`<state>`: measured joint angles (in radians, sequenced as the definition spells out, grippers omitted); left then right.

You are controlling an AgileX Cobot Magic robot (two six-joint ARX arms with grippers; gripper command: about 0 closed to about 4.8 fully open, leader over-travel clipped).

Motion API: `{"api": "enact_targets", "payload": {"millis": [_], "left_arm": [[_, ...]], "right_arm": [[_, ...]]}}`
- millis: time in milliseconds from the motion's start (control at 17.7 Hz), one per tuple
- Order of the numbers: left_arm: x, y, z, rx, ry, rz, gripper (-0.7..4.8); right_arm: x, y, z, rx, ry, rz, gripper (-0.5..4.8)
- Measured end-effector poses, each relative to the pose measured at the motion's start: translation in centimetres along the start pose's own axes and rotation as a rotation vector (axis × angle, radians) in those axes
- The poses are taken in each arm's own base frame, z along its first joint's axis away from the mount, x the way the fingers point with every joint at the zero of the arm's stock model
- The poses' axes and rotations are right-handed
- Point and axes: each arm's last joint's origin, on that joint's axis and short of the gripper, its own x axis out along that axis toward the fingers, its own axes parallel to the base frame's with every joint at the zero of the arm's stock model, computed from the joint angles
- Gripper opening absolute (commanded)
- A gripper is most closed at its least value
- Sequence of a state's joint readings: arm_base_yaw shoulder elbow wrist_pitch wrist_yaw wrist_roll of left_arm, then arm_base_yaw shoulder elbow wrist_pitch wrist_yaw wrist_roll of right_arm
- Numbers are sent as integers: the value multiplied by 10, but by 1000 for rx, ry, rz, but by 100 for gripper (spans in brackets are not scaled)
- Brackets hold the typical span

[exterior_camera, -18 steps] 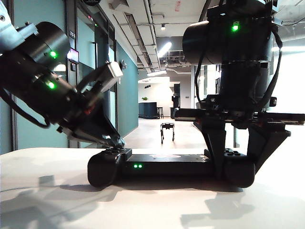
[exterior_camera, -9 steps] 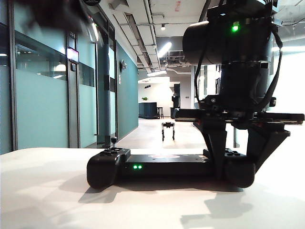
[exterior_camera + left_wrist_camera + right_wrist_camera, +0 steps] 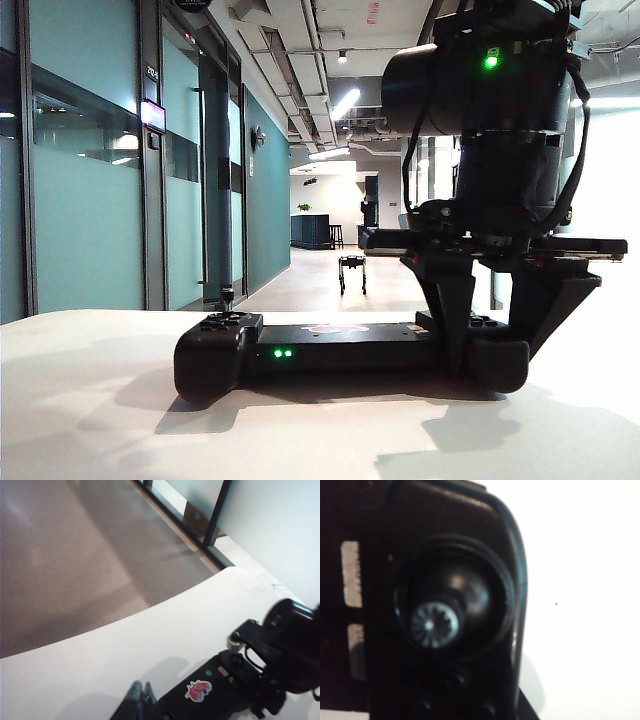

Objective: Push the left joystick on the remote control sitting on the white table forward to make the robot dog walk in a straight line until it approaches the door.

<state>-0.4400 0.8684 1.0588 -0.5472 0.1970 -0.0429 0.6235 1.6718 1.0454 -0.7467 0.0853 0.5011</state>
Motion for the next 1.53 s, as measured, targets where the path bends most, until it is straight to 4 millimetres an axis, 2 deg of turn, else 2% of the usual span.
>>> {"api": "enact_targets", "payload": {"millis": [170,396,736,792,849,905,962,1019,1075,1188,1415,1528], "left_arm": [[-18,-4,-1,5,-26,-1,-5],[-32,-6,-4,1,-31,-1,-5],[-43,-8,-8,-13,-28,-1,-5],[-48,-9,-9,-12,-35,-2,-5],[-51,-10,-9,-10,-42,-2,-6],[-55,-11,-10,-9,-50,-3,-5],[-59,-11,-11,-9,-50,-3,-5],[-62,-12,-12,-9,-49,-3,-5],[-65,-12,-15,-11,-43,15,-5],[-69,-11,-20,-16,-23,77,-5],[-72,-10,-46,-18,-11,96,-5],[-73,-9,-59,-17,-20,102,-6]], "right_arm": [[0,0,0,20,-1,6,313],[-3,1,1,26,6,7,320],[-35,1,7,-37,109,-47,318],[-44,-3,2,-57,131,-58,305],[-51,-5,-1,-59,124,-55,203],[-66,-9,-4,-56,86,-39,41],[-81,-12,-8,-52,36,-16,-6],[-94,-16,-12,-48,-8,4,-6],[-117,-23,-20,-48,-98,25,-6],[-140,-32,-30,-78,-236,11,-6],[-166,-48,-50,-118,-506,42,-6],[-167,-53,-59,-152,-622,73,-6]]}}
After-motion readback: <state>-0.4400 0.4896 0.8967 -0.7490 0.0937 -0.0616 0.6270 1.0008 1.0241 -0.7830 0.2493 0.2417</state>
